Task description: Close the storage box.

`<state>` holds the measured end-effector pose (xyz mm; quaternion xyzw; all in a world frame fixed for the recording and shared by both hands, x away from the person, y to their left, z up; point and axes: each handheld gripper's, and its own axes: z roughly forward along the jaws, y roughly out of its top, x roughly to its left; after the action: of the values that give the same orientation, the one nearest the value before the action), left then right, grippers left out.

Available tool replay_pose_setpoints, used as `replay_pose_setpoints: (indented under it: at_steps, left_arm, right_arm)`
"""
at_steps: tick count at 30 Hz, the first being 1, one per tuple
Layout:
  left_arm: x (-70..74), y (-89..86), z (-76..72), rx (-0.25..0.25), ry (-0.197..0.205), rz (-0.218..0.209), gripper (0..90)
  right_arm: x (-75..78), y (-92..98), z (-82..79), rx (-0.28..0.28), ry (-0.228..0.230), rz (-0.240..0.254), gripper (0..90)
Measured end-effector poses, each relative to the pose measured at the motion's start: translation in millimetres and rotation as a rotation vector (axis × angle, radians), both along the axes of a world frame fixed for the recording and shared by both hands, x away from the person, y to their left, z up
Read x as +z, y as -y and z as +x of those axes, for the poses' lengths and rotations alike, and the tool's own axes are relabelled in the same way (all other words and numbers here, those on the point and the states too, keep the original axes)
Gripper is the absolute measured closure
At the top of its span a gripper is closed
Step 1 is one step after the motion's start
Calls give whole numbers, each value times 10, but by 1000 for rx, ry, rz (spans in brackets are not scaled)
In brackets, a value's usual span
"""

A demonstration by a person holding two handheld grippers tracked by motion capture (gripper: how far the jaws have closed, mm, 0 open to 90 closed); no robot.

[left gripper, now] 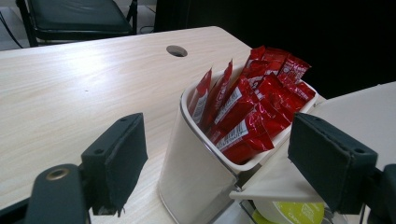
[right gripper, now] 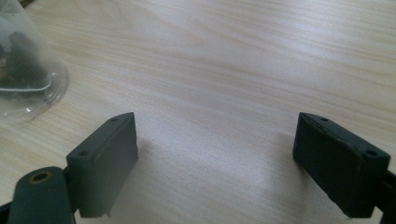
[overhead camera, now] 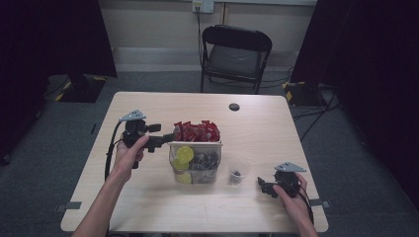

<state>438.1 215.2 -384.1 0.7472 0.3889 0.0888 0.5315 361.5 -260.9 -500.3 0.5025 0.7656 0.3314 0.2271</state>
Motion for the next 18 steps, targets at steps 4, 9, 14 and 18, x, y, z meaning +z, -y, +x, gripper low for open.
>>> replay_pose_setpoints:
  at_steps: [4,9,14,18]
  left_arm:
    - [-25,20,13,-6,-2,8,192]
    - [-39,38,8,-8,-8,16,192]
    - [-46,38,-2,-9,-9,9,191]
    - [-38,25,-13,-16,-6,7,185]
  right_arm:
    - [0,0,0,0,0,0,135]
    - [0,0,0,0,0,0,135]
    - [0,0,0,0,0,0,135]
    - [0,0,1,1,0,0,134]
